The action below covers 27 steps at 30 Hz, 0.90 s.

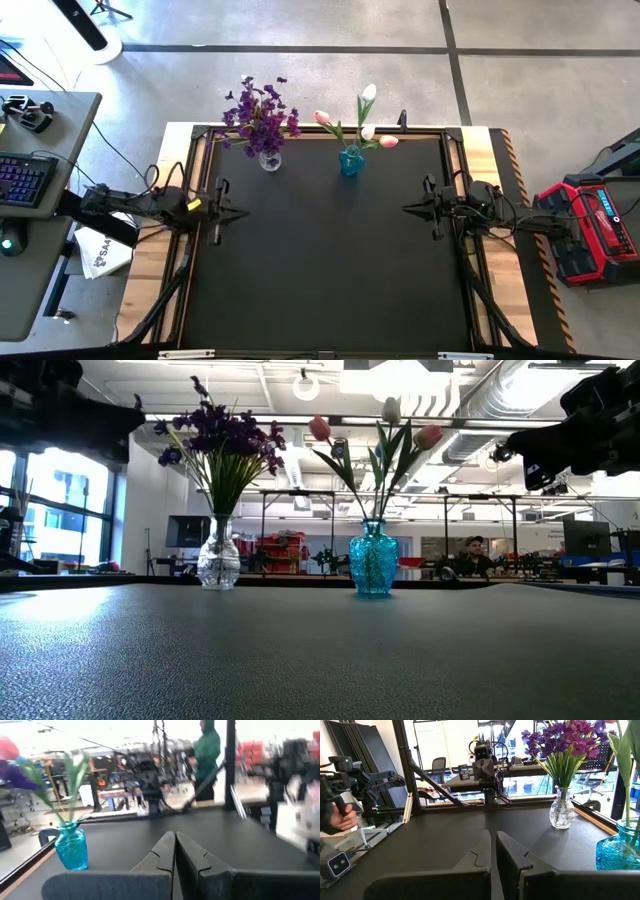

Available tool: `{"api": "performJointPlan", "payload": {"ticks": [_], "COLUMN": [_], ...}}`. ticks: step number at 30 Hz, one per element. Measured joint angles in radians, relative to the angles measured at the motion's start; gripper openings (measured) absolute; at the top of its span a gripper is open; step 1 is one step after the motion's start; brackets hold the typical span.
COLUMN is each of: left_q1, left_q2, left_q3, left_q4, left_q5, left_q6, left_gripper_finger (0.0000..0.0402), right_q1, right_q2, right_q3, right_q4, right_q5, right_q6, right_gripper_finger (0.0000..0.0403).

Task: Sort flowers into vase by color
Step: Return to Home Position

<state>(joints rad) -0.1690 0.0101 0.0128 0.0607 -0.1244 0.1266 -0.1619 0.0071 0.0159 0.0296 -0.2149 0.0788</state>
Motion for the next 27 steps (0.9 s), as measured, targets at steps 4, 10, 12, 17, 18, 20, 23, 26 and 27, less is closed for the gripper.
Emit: {"api": "performJointPlan", "payload": {"ticks": [4,10,12,17,18,20,23,26,27], "left_q1": [0.021,0.032,0.032,0.032,0.032,0.032,0.032,0.032,0.032], "left_q2": [0.004,0.005,0.005,0.005,0.005,0.005,0.005,0.005,0.005], "left_q3": [0.0,0.0,0.0,0.0,0.0,0.0,0.0,0.0,0.0], "left_q4": [0.036,0.025,0.027,0.026,0.026,0.026,0.026,0.026,0.026], "left_q5": [-0.019,-0.025,-0.025,-0.025,-0.025,-0.025,-0.025,-0.025,-0.025], "left_q6": [-0.05,-0.174,-0.177,-0.17,-0.17,-0.169,-0.169,-0.169,-0.168], "left_gripper_finger": [0.0,0.0,0.0,0.0,0.0,0.0,0.0,0.0,0.0], "right_q1": [0.0,0.0,0.0,0.0,0.0,0.0,0.0,0.0,0.0], "right_q2": [0.0,0.0,0.0,0.0,0.0,0.0,0.0,0.0,0.0], "right_q3": [0.0,0.0,0.0,0.0,0.0,0.0,0.0,0.0,0.0], "right_q4": [0.0,0.0,0.0,0.0,0.0,0.0,0.0,0.0,0.0], "right_q5": [0.0,0.0,0.0,0.0,0.0,0.0,0.0,0.0,0.0], "right_q6": [0.0,0.0,0.0,0.0,0.0,0.0,0.0,0.0,0.0], "right_gripper_finger": [0.0,0.0,0.0,0.0,0.0,0.0,0.0,0.0,0.0]}}
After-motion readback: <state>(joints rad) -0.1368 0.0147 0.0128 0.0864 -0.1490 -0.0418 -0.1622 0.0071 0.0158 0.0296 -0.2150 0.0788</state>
